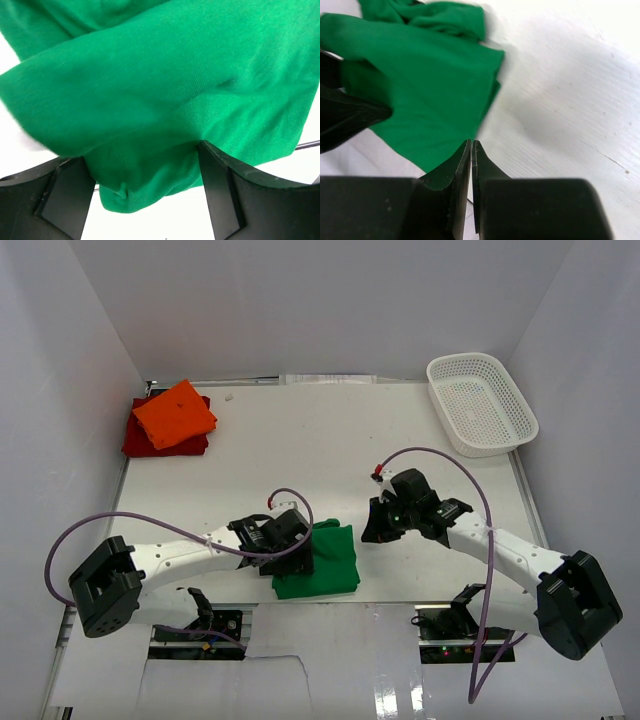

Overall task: Fold and stack the t-shirts
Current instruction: Fold the long partially folded tshirt into a neat square, then smooth out wrinkles on the folded tshirt

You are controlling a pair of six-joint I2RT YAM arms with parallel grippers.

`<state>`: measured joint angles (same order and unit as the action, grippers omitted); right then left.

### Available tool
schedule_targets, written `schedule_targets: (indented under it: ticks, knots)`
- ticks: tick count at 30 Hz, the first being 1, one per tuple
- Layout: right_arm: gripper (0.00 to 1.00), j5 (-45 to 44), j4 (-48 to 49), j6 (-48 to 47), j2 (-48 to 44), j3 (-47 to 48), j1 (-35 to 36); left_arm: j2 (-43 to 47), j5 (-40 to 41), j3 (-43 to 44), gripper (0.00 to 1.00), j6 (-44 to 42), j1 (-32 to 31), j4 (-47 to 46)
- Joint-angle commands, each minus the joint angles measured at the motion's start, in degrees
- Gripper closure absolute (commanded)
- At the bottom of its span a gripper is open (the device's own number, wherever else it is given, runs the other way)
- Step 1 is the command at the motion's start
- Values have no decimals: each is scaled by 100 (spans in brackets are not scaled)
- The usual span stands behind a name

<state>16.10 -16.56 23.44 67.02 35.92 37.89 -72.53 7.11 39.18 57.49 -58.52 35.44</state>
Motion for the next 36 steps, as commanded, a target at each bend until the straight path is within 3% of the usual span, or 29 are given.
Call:
schedule_targets:
  ticks: [1,6,11,16,19,23,28,34,36]
  knots:
    - [90,323,135,38,-14,415,78,187,282,283,11,25,-28,385]
    - [89,482,319,29,205,512,166,310,833,651,2,51,-28,919]
    - [89,578,530,90,241,442,228,406,1748,1276,2,587,-28,2405]
    - [91,781,838,169,399,363,307,985,2004,1285,2,658,-28,2652]
    - [92,1140,1224,274,566,310,342,1031,1856,1312,3,202,-28,2363]
    - [92,1579,1846,441,855,258,412,917,1373,1390,26,-448,-28,1828]
    - [92,2071,2700,811,1093,-24,456,1021,678,1312,31,-950,-28,1160]
    - [92,2319,3360,1162,1515,-103,711,1382,-78,1066,46,-1240,-28,605]
    - [92,2336,3614,1443,1603,-173,799,1365,-105,1004,62,-1249,-28,587]
